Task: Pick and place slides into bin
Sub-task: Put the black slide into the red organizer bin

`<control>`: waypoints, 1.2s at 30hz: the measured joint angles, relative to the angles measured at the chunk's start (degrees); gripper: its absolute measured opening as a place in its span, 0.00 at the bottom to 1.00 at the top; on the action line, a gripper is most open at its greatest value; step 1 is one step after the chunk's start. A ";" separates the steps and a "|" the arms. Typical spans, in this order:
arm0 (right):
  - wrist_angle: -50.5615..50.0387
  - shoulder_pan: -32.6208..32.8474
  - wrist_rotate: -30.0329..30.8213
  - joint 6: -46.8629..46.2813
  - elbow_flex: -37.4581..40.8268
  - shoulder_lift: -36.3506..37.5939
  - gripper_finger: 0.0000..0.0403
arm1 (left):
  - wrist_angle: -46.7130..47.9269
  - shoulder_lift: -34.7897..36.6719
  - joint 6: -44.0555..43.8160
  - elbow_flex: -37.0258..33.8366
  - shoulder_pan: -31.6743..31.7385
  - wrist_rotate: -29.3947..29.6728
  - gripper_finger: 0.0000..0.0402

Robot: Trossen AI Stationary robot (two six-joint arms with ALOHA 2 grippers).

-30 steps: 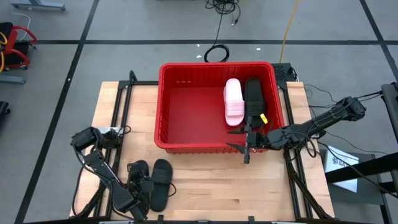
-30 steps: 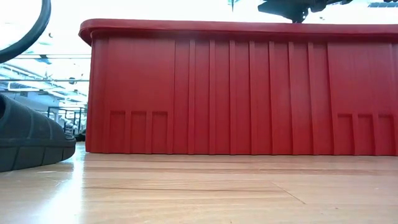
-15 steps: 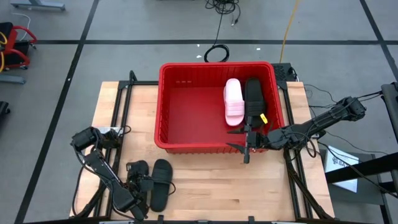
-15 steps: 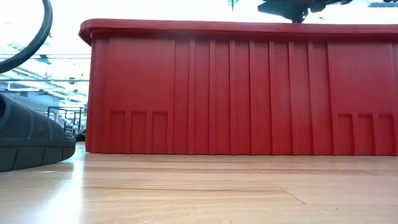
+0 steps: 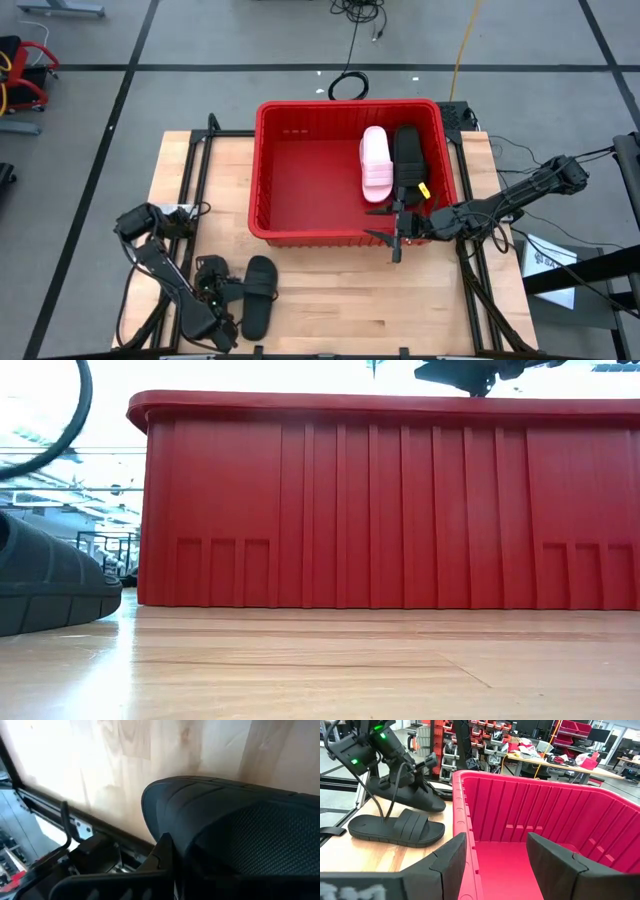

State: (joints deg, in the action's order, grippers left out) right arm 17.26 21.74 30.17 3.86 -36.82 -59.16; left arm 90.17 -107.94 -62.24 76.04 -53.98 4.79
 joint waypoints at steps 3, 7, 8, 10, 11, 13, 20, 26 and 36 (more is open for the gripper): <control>-0.04 0.00 0.00 0.00 0.00 0.00 0.49 | -0.48 0.86 0.30 0.84 -0.03 1.17 0.01; -0.02 0.00 0.00 0.01 0.00 0.00 0.49 | -0.21 1.86 -0.62 1.84 0.17 1.40 0.01; -0.02 0.00 0.00 0.01 0.00 0.00 0.49 | -0.26 2.23 -0.93 2.05 0.17 1.45 0.01; -0.12 0.00 0.00 0.00 0.00 0.00 0.49 | -0.19 3.15 -1.23 2.36 0.17 1.34 0.01; -0.22 0.00 0.00 0.00 0.00 0.00 0.49 | -0.12 3.57 -1.21 2.52 0.17 1.14 0.01; -0.52 0.00 0.00 -0.09 0.02 0.00 0.49 | -0.29 4.80 -1.09 2.62 0.17 0.70 0.01; -0.94 0.00 0.00 -0.12 0.02 0.00 0.49 | -0.11 11.26 -1.51 2.68 0.50 0.64 0.00; -1.45 -0.30 -0.02 -0.04 0.02 0.00 0.49 | -0.12 16.03 -0.40 2.68 0.99 2.05 0.00; 2.11 -2.69 0.00 -0.19 3.77 0.00 0.49 | -0.17 23.63 6.81 2.70 4.45 5.51 0.00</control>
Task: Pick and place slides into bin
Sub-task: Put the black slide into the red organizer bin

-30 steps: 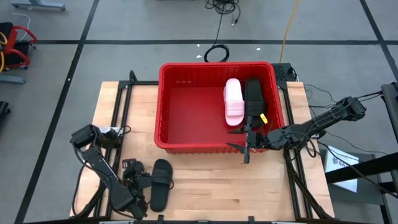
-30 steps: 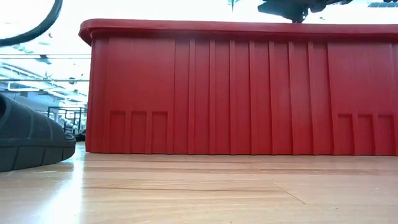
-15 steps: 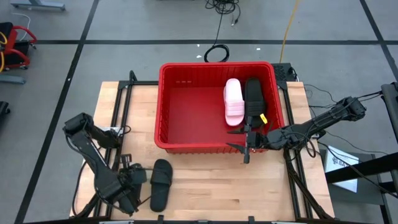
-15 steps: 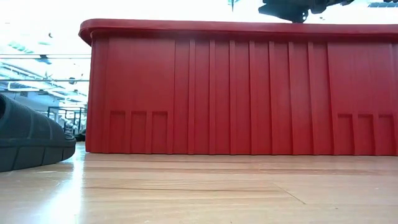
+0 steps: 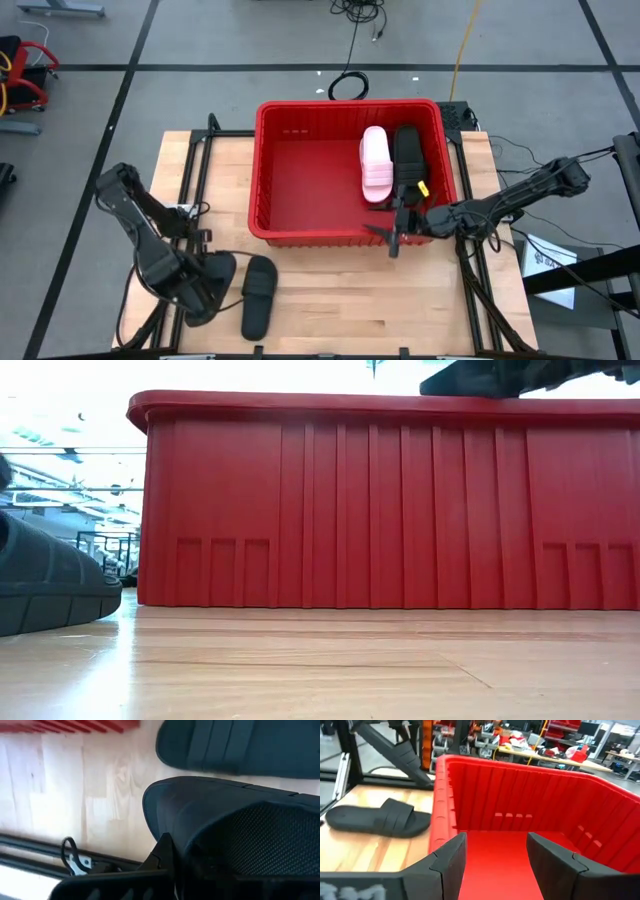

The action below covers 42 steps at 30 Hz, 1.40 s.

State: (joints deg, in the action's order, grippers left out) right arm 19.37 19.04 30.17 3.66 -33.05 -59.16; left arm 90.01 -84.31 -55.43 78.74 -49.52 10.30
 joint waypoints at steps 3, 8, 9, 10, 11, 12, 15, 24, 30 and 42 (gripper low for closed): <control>4.77 -0.82 0.00 0.02 2.11 0.00 0.49 | -0.26 2.03 2.38 0.00 0.86 0.43 0.00; 7.07 -1.77 -0.02 0.30 3.01 0.00 0.49 | -1.64 4.32 6.46 1.71 1.97 0.25 0.00; 7.14 -1.88 -0.02 0.30 3.01 0.00 0.49 | -1.81 4.42 7.07 2.87 1.97 0.27 0.00; 7.17 -1.94 -0.04 0.32 3.01 0.00 0.49 | -1.85 4.45 7.96 4.15 1.99 0.45 0.00; 7.16 -2.00 -0.06 0.43 3.01 0.00 0.49 | -1.83 4.46 8.83 5.66 1.98 0.98 0.00; 7.16 -2.10 -0.08 0.47 3.01 0.00 0.49 | -1.98 4.46 9.81 7.24 1.94 1.67 0.00; 7.19 -2.14 -0.12 0.83 3.01 0.00 0.49 | -3.51 4.46 14.00 12.04 1.88 4.43 0.00; 9.59 -2.14 -0.21 2.99 3.01 0.00 0.49 | -5.17 4.50 27.25 23.57 1.93 15.00 0.00; 9.61 -2.14 -0.22 3.72 3.01 0.00 0.49 | -4.27 4.50 33.06 26.43 3.53 20.28 0.00; 15.64 -2.14 0.00 9.11 3.01 0.01 0.49 | -0.22 4.50 44.72 26.58 13.85 26.52 0.00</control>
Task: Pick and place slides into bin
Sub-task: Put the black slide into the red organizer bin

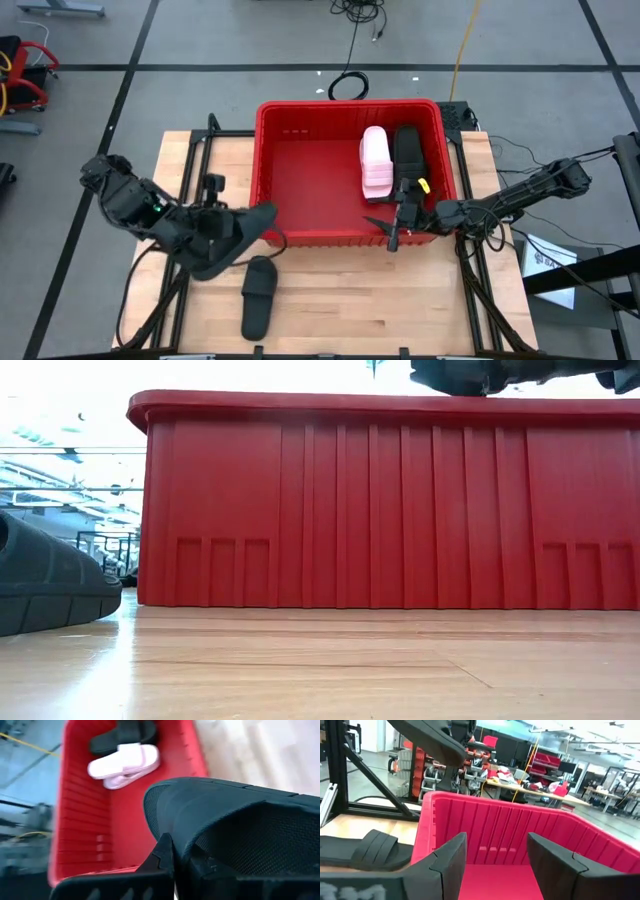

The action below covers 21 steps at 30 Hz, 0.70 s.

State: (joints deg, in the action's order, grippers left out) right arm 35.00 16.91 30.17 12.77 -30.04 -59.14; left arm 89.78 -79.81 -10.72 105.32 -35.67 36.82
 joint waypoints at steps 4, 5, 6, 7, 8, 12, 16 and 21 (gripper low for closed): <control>1.11 0.02 4.29 2.08 0.00 0.01 0.49 | 0.23 0.00 6.21 0.00 4.97 0.91 0.00; 1.60 0.02 6.73 2.75 0.00 0.02 0.49 | 0.23 0.00 7.88 0.00 6.42 1.06 0.00; 1.83 0.02 9.21 3.40 0.00 0.11 0.49 | 0.23 0.00 9.68 0.00 7.91 1.45 0.00; 1.99 0.00 11.44 4.17 0.00 0.25 0.49 | 0.23 0.00 11.44 0.00 9.42 2.00 0.00; 2.23 -0.02 13.31 5.06 0.00 0.35 0.49 | 0.23 0.00 13.23 0.00 10.94 2.34 0.00; 2.53 -0.02 16.55 8.93 0.00 1.62 0.49 | -0.14 0.00 20.48 0.00 17.72 2.48 0.00; 3.80 -0.71 16.63 10.38 0.00 3.99 0.49 | -3.30 0.00 26.34 0.00 24.61 2.07 0.00; 1.88 -2.51 16.77 10.47 -0.02 7.57 0.49 | -10.43 0.00 35.64 0.00 32.12 -3.82 0.00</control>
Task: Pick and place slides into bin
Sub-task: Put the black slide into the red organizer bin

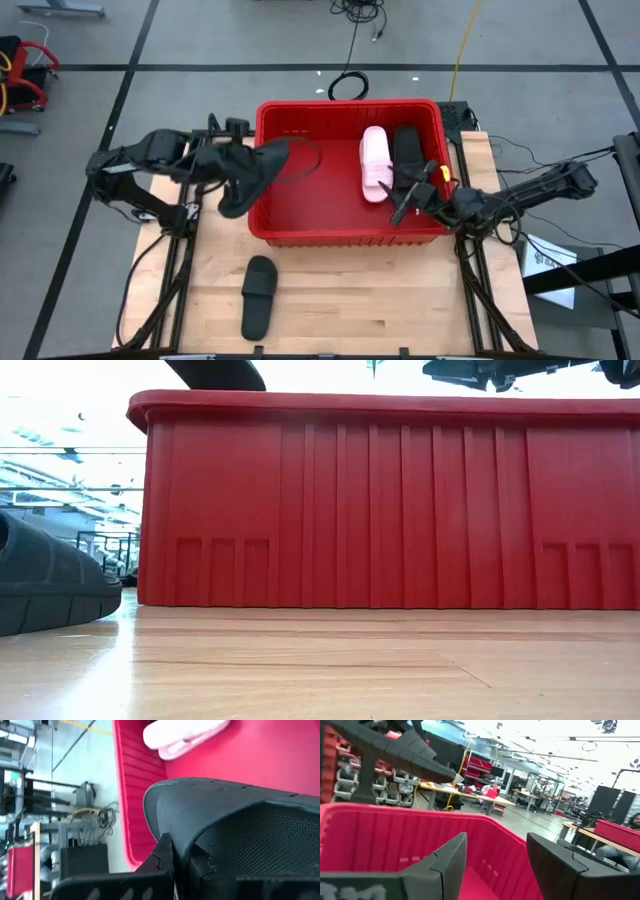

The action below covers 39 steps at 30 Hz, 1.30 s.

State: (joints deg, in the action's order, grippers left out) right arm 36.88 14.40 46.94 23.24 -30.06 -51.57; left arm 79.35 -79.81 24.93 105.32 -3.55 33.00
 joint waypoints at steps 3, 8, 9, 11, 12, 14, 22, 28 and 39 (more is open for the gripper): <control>-2.56 -1.21 -0.01 0.02 0.00 1.43 0.49 | -4.22 0.00 5.03 0.00 4.15 -2.94 0.00; -4.16 -3.22 -0.09 0.12 0.00 2.67 0.49 | -10.15 -0.45 11.07 0.00 11.01 -7.67 0.00; -4.33 -3.57 -0.11 0.24 0.00 2.78 0.49 | -11.17 -0.90 11.81 0.00 12.21 -8.57 0.00; -4.98 -4.33 -0.20 0.44 0.00 2.86 0.49 | -12.37 -1.84 13.08 0.00 14.64 -10.61 0.00; -5.42 -4.73 -0.22 0.44 0.00 2.86 0.49 | -12.50 -2.53 13.68 0.00 15.76 -11.68 0.00; -6.43 -5.54 -0.24 0.44 0.00 2.86 0.49 | -13.50 -4.13 14.64 0.00 17.56 -13.28 0.00; -9.75 -8.09 -0.26 -1.46 0.00 2.82 0.49 | -16.98 -13.08 15.30 0.00 21.93 -11.90 0.01; -11.15 -8.93 -0.20 -2.14 0.00 2.82 0.49 | -21.53 -17.73 15.45 -0.02 22.59 -11.44 0.01; -13.76 -10.95 2.16 -2.80 0.00 2.82 0.49 | -28.67 -21.97 13.27 -0.02 22.49 -10.43 0.01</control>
State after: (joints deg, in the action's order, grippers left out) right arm 23.12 3.45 49.09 20.44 -30.06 -48.75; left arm 50.67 -101.78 38.19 105.30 18.94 22.57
